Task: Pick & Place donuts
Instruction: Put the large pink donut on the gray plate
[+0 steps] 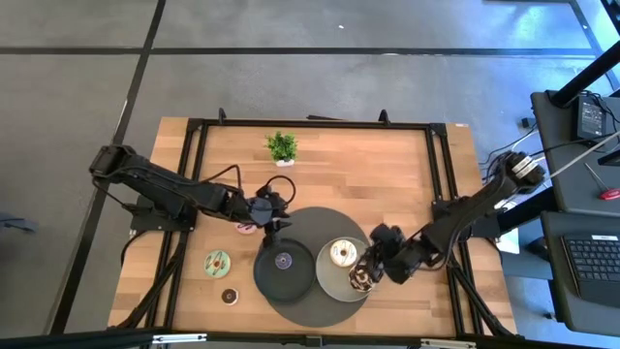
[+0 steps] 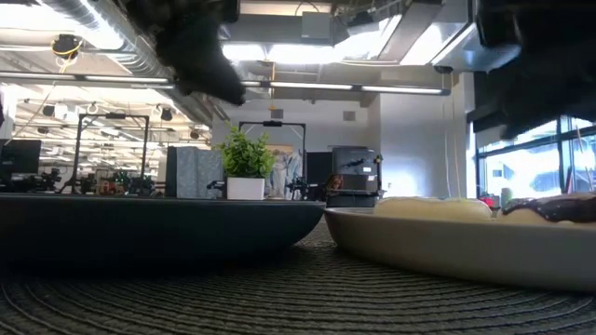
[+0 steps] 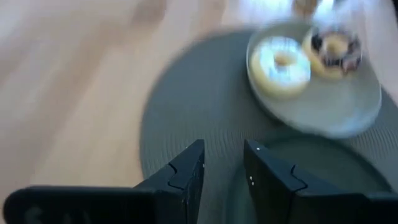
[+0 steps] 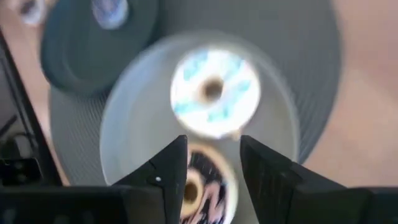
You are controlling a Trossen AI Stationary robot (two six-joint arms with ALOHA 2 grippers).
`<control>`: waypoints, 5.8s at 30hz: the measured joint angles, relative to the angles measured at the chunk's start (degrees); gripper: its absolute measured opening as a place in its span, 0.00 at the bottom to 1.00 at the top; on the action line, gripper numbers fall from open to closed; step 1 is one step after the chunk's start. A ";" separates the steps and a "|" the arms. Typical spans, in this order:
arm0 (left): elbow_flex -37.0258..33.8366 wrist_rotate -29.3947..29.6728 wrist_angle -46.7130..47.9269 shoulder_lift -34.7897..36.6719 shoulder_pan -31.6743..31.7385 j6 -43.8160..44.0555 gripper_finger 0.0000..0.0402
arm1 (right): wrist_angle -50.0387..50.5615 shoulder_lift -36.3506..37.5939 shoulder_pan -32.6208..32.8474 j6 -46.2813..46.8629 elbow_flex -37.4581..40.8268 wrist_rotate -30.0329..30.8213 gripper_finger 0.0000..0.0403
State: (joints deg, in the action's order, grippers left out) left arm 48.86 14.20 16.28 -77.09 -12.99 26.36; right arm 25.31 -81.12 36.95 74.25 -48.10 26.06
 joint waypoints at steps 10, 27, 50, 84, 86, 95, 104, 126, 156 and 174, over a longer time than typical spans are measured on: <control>-0.04 -8.69 25.25 1.08 -0.76 23.62 0.28 | 1.05 11.49 -7.83 -17.54 -0.04 6.56 0.37; -0.85 -6.79 33.22 1.08 -3.35 42.23 0.27 | 0.67 13.07 -17.60 -29.85 -0.04 8.31 0.36; -2.29 0.88 37.69 0.31 -2.25 58.21 0.46 | 0.63 13.03 -20.35 -31.31 -0.02 8.20 0.36; -13.03 3.75 24.12 0.27 -1.86 70.62 0.13 | -7.02 12.98 -20.35 -36.33 0.04 7.31 0.37; -11.83 6.69 22.86 0.27 -1.86 68.99 0.10 | -9.81 12.82 -20.35 -39.87 0.03 7.32 0.37; -4.88 27.75 3.67 0.34 -1.84 47.84 0.05 | -28.13 6.39 -20.35 -51.08 0.02 2.27 0.37; -3.04 33.21 -14.35 0.34 -0.93 29.86 0.05 | -48.83 -0.71 -20.33 -60.78 0.02 -0.93 0.39; -3.04 31.87 -16.99 0.35 -0.39 26.83 0.05 | -53.41 -2.12 -20.41 -61.87 0.00 -0.31 0.67; -3.06 31.40 -22.46 0.40 -0.10 20.84 0.05 | -47.01 -10.88 -22.12 -65.52 -9.16 7.62 0.67; -3.07 31.53 -22.98 0.39 -1.93 19.61 0.05 | -38.65 -10.84 -24.40 -57.75 -11.98 12.27 0.66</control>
State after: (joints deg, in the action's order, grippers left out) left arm 45.79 45.74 -6.70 -76.70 -14.93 45.96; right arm -13.34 -91.96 12.55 16.49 -60.07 38.33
